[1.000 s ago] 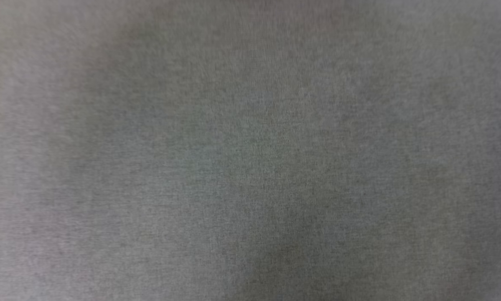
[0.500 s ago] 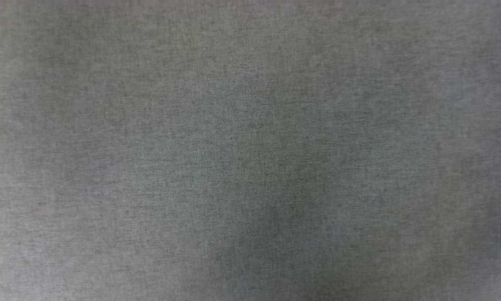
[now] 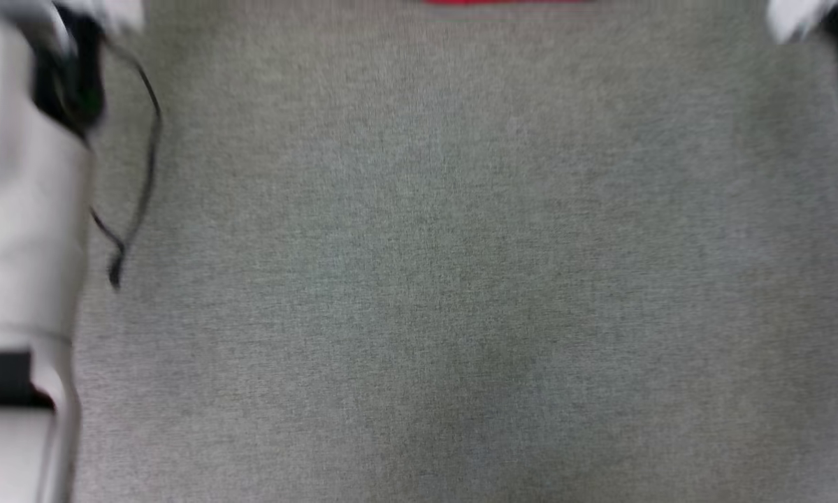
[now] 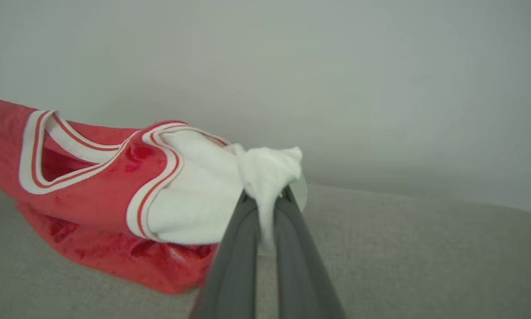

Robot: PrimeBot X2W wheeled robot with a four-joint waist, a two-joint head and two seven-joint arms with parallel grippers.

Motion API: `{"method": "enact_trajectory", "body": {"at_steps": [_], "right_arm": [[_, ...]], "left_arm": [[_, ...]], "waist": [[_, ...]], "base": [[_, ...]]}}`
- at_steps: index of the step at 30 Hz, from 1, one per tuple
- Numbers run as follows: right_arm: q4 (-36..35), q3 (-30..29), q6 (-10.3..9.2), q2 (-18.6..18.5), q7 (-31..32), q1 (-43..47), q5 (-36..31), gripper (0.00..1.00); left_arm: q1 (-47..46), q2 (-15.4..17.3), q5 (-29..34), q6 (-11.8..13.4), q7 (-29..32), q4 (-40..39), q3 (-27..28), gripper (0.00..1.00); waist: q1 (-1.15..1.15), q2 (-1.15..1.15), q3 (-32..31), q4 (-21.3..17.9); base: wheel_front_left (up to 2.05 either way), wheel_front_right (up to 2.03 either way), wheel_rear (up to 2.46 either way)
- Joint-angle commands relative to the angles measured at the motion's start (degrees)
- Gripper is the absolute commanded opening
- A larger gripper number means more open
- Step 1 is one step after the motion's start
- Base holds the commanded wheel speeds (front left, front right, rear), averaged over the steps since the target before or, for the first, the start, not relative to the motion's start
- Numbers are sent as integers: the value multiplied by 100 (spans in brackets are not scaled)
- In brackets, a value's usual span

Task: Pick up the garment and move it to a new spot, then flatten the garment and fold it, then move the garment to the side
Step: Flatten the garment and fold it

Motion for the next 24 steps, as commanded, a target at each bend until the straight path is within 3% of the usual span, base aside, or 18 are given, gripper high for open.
{"method": "enact_trajectory", "body": {"at_steps": [1, 12, 18, 24], "right_arm": [[-58, 60, -4, -49, -81, 368, 82, 0], [-731, 138, -4, -294, -547, 3172, 492, 0], [-1319, -211, -4, -277, -576, 4658, 470, 0], [-2064, -960, -5, -159, -357, 6171, 258, 0]], "left_arm": [[372, -15, -58, -10, -38, -140, 106, 0], [4103, -391, 262, 245, -44, -2220, 1007, 0], [5719, -483, 397, 466, -39, -3014, 1156, 0], [6997, -472, 437, 747, 155, -3821, 1122, 0]], "waist": [[0, 0, -339, 7], [0, 0, -1677, 72], [0, 0, -2268, 99], [0, 0, -2692, 190]], "base": [[0, 0, 0], [0, 0, 0], [0, 0, 0], [0, 0, 0]]}}
